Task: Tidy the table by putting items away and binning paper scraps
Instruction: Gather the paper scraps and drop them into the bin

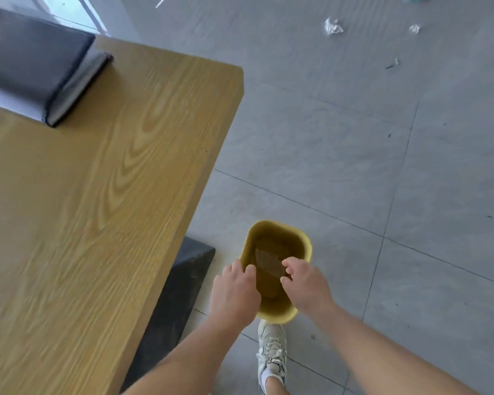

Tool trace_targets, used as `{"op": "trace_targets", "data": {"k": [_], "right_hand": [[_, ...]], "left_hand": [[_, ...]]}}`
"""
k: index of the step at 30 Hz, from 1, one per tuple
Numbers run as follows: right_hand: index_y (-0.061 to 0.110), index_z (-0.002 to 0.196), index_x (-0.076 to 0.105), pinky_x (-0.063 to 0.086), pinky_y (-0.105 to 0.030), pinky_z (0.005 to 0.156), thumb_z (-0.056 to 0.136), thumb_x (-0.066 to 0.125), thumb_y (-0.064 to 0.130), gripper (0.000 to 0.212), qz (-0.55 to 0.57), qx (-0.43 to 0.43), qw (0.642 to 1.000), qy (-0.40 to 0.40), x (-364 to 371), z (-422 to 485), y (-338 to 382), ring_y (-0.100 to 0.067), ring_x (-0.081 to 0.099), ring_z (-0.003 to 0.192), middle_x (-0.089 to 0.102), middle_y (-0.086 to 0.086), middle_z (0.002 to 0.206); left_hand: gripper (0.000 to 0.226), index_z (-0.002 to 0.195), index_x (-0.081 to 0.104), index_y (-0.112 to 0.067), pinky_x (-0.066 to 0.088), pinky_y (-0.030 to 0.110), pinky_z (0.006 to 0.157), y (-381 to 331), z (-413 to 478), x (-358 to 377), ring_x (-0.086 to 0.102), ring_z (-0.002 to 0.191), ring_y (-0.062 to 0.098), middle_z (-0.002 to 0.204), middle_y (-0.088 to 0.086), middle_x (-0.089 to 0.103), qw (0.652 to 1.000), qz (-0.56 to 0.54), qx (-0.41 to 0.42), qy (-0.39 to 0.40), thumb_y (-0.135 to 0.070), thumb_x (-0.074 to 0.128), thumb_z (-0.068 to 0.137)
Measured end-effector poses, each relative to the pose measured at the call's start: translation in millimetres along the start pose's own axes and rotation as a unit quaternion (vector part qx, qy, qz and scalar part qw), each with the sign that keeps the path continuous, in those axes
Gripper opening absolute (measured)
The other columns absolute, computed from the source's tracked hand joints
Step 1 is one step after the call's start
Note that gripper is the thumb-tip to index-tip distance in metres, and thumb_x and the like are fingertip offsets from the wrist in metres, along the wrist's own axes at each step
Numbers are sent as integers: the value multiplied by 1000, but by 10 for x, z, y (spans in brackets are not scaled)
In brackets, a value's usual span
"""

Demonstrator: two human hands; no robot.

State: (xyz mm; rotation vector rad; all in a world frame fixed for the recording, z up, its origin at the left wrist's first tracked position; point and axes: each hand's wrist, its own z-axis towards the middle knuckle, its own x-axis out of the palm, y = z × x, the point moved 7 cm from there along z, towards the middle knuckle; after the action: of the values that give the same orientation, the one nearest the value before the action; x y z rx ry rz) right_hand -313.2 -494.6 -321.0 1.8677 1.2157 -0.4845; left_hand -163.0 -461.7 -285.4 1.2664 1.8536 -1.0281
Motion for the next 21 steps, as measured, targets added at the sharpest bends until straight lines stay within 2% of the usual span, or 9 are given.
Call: {"op": "trace_targets", "data": {"k": [5,13,15,21], "right_hand": [[25,122,56,51,-36,86,90,53,28,33,-31,-38,999,-17,-551,-450,536,-21,61,103,63,3,114],[23,122,54,52,-37,89,89,60,40,38,-91,-121,987,-57,-1322,-1208,1216,-21,57,112,61,2,121],[24,121,54,52,-37,88,89,58,42,37,-113,-147,980,-71,-1453,-1365,1372,-21,56,110,60,3,119],[25,126,53,48,-23,75,88,61,43,42,-168,-245,949,-101,-1734,-1705,1957,-15,58,99,62,4,112]], "left_hand": [[23,113,52,-23,41,26,74,-189,-414,-727,43,84,11,102,-4,47,999,-31,-9,-18,-24,43,92],[25,112,53,-25,48,33,79,-399,-1137,-1675,49,94,18,109,0,52,998,-47,6,-49,-25,44,89],[30,118,52,-26,46,33,82,-371,-1311,-1868,49,96,18,111,-1,52,996,-50,9,-72,-27,44,89],[34,124,50,-25,46,35,87,-4,-1831,-2460,48,102,19,118,-2,50,986,-62,-16,-153,-25,45,91]]}}
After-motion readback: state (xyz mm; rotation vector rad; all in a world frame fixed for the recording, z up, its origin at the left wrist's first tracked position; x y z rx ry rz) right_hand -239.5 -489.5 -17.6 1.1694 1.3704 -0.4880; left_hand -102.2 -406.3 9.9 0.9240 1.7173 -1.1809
